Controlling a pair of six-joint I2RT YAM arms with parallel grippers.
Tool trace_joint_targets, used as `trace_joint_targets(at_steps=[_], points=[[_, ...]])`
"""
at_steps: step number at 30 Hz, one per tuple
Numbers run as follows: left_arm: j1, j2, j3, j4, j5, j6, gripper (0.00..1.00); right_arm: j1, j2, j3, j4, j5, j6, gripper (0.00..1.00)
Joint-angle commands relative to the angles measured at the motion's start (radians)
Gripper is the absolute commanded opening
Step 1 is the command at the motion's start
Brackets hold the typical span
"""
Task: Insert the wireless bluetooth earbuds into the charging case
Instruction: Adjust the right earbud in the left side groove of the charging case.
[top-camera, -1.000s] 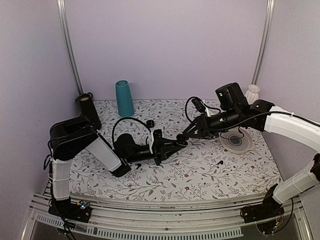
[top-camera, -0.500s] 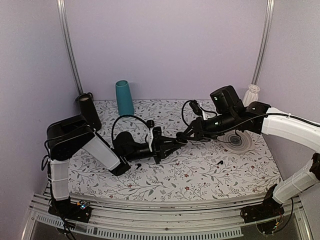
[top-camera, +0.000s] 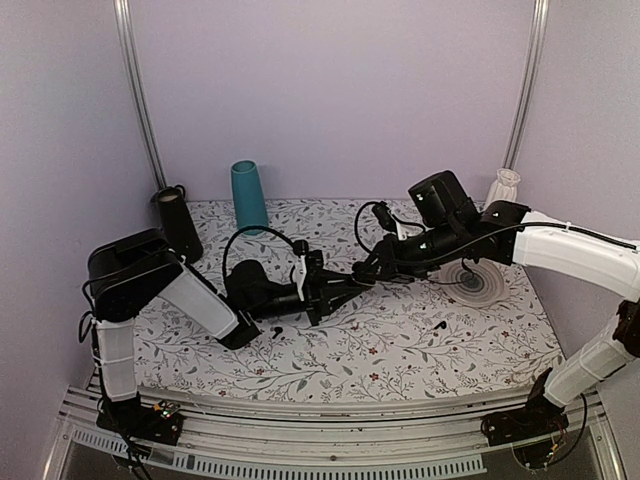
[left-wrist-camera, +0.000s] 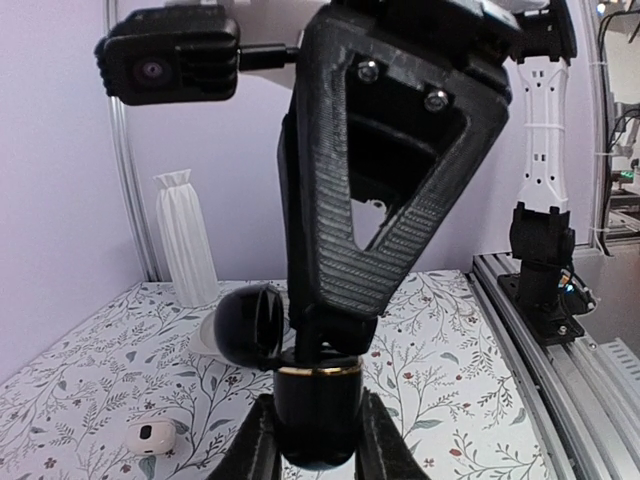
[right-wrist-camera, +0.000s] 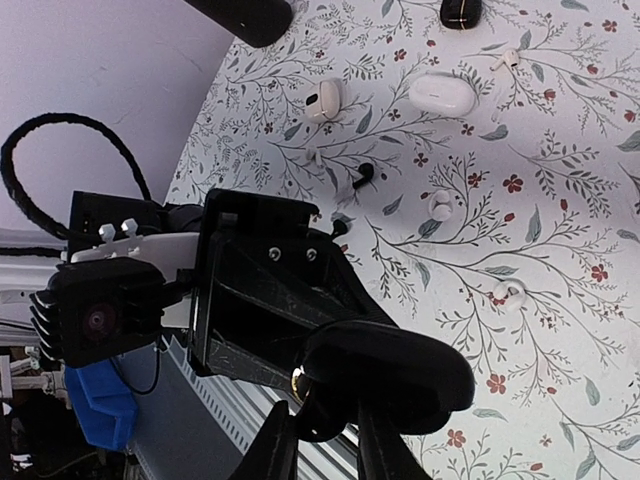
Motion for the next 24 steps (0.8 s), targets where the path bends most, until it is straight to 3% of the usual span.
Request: trace_joint_targets(at_steps=[1,13,24], points=[[0.01,-0.032,0.002,0.002,0.007,0.005,0.0,0.01,0.017,0.043,-0.029,0.035,-0.001,0.2],[0.01,-0.044,0.023,-0.037,0.061,-0.026,0.0,0.045,0.007,0.05,-0.048,0.109,-0.061,0.1],[0.026,-0.083,0.025,-0.008,0.146,-0.147,0.0,0.088,-0.005,0.058,-0.055,0.17,-0.152,0.09]])
